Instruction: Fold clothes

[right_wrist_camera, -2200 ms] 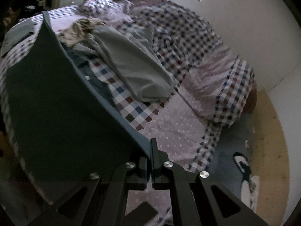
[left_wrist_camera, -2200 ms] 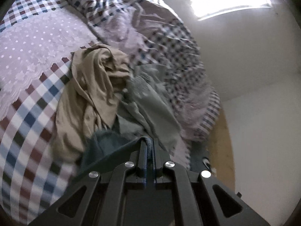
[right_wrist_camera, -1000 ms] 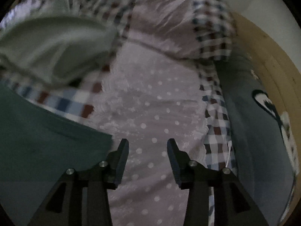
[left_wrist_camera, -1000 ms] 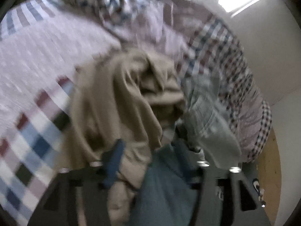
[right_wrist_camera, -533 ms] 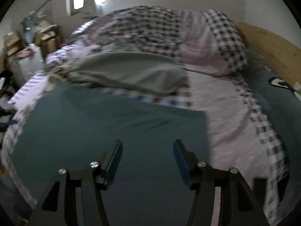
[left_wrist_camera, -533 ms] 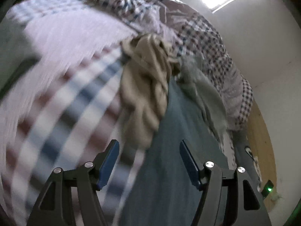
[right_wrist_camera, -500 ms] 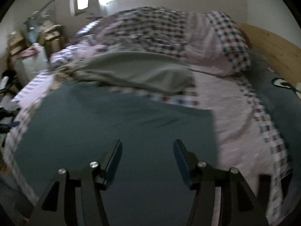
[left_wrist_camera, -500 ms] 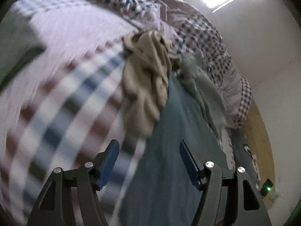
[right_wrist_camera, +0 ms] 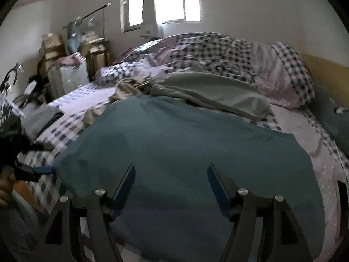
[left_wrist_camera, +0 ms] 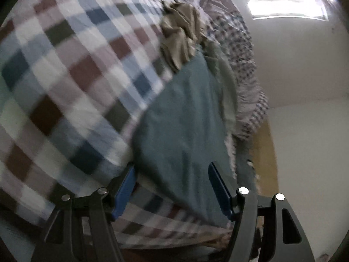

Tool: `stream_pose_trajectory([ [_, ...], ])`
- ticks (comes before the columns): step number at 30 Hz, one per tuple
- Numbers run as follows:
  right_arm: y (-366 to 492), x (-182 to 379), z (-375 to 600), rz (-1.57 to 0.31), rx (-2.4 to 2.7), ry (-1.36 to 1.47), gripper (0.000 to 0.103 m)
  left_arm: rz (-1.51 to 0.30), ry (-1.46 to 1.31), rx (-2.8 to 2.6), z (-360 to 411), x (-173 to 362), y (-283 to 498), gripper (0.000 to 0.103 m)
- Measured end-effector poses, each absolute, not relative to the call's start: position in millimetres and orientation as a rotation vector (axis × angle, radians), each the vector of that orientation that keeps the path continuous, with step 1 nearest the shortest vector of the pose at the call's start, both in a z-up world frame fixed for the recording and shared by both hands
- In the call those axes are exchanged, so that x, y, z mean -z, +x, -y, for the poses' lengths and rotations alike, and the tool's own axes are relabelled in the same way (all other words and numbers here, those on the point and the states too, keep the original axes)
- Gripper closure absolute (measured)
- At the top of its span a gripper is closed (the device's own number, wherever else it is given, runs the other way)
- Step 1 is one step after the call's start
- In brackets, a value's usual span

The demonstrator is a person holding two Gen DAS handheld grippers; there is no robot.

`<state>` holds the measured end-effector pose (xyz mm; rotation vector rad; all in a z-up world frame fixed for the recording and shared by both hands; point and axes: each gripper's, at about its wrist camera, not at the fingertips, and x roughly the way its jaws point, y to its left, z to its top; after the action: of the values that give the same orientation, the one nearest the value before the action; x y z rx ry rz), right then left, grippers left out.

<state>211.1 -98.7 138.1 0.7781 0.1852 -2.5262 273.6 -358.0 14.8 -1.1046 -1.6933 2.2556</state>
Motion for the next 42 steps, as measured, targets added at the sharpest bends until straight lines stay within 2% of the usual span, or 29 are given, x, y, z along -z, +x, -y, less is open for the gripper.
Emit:
stream_pose_trajectory([
  [6,237.6,-130.1,149.5,-0.414,2.424,0.67,0.027,1.874,-1.03,-2.158,359.9,0.6,273.4,0.027],
  [12,274.5,-108.1,202.4,-0.717,2.24,0.527,0.026,1.885,-1.043,-2.176,358.1,-2.0,278.1,0.027],
  [16,289.1,-100.9,221.9,-0.834,2.189,0.434,0.026,1.893,-1.056,-2.191,354.3,-1.0,276.4,0.027],
  [19,294.5,-96.0,233.7,-0.888,2.155,0.384,0.023,1.887,-1.055,-2.229,354.4,-3.4,273.5,0.039],
  [20,295.8,-93.9,237.6,-0.903,2.145,0.372,0.023,1.884,-1.054,-2.25,355.9,-4.8,274.7,0.053],
  [22,298.5,-87.6,246.5,-0.939,2.125,0.353,0.023,1.889,-1.054,-2.277,358.7,-5.7,275.3,0.07],
  [28,304.5,-65.0,271.6,-1.073,2.039,0.26,0.023,1.876,-1.017,-2.31,366.5,-9.5,282.0,0.091],
  [32,308.2,-52.1,288.6,-1.141,2.023,0.193,0.024,1.862,-0.988,-2.316,370.4,-13.1,286.2,0.095],
  [38,310.1,-40.1,303.8,-1.222,2.027,0.114,0.027,1.842,-0.939,-2.334,373.4,-22.0,290.8,0.095],
  [40,306.1,-37.5,307.2,-1.245,2.027,0.114,0.033,1.845,-0.943,-2.33,374.4,-21.5,291.9,0.095],
  [42,302.0,-33.7,309.3,-1.267,2.02,0.118,0.045,1.849,-0.946,-2.327,374.0,-21.1,292.0,0.095],
])
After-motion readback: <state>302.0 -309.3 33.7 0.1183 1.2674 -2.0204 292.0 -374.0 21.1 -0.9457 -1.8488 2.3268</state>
